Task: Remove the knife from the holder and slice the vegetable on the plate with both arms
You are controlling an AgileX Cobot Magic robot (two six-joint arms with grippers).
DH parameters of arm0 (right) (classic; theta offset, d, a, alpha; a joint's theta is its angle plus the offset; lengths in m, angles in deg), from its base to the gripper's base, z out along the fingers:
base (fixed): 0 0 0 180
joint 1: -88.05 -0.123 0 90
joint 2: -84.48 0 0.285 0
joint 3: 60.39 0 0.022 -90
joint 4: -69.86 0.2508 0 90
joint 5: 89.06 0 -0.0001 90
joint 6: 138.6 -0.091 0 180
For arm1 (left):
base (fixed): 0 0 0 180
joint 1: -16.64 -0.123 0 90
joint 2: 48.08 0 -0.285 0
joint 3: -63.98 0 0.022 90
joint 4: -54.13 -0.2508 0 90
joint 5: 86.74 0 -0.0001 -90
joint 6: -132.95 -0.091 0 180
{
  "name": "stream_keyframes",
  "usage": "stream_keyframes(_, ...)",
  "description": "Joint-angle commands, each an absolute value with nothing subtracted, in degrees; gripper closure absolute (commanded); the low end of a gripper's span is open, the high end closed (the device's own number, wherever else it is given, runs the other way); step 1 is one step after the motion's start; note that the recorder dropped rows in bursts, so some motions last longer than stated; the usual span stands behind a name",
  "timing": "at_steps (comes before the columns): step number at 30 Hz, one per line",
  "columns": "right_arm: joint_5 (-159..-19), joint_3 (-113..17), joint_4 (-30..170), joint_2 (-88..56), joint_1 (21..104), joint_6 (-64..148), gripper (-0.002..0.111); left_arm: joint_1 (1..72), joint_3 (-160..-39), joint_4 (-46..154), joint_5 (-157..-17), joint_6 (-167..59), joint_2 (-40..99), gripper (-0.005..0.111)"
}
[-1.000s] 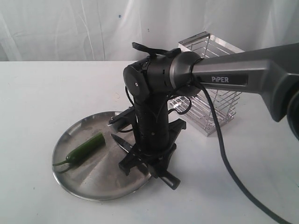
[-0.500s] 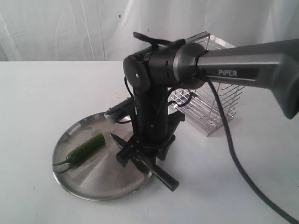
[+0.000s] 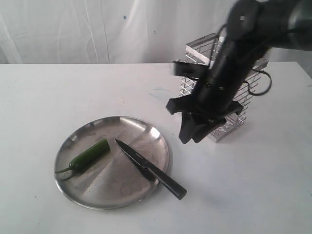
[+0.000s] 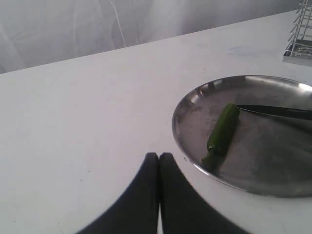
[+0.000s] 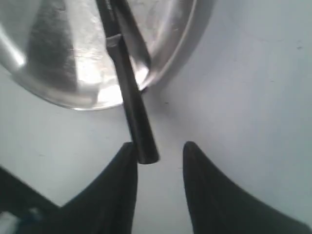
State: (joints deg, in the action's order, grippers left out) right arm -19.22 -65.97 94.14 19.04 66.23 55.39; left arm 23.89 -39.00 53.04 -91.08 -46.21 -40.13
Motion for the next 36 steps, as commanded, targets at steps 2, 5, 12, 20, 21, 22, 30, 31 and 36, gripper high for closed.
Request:
stream_keyframes(2,-19.10,-56.74,111.10,18.89,79.97,69.32,0.078,24.25,-38.80,53.14,-91.05,-45.84,-40.30,0.107)
stream_keyframes(5,-19.10,-50.36,108.16,18.89,82.56,72.96,0.078,24.25,-38.80,53.14,-91.05,-45.84,-40.30,0.107)
stream_keyframes(12,-19.10,-45.93,125.95,21.96,82.95,86.77,0.078,24.10,-38.80,53.14,-91.05,-45.84,-40.30,0.107)
stream_keyframes(20,-21.77,-43.91,121.27,22.23,82.95,87.47,0.069,24.10,-38.80,53.14,-91.05,-45.84,-40.30,0.107)
stream_keyframes(21,-22.31,-43.63,121.27,22.35,82.95,87.47,0.066,24.10,-38.80,53.14,-91.05,-45.84,-40.30,0.107)
stream_keyframes(22,-22.57,-43.63,121.27,22.61,82.95,87.47,0.060,24.10,-38.80,53.14,-91.05,-45.84,-40.30,0.107)
stream_keyframes(30,-19.10,-48.38,124.87,21.91,82.95,87.47,0.053,24.10,-38.80,53.14,-91.05,-45.84,-40.30,0.107)
stream_keyframes(31,-19.10,-49.33,125.57,21.43,82.95,87.47,0.053,24.10,-38.80,53.14,-91.05,-45.84,-40.30,0.107)
stream_keyframes(36,-19.10,-52.83,127.24,19.04,82.95,87.47,0.053,24.10,-38.80,53.14,-91.05,-45.84,-40.30,0.107)
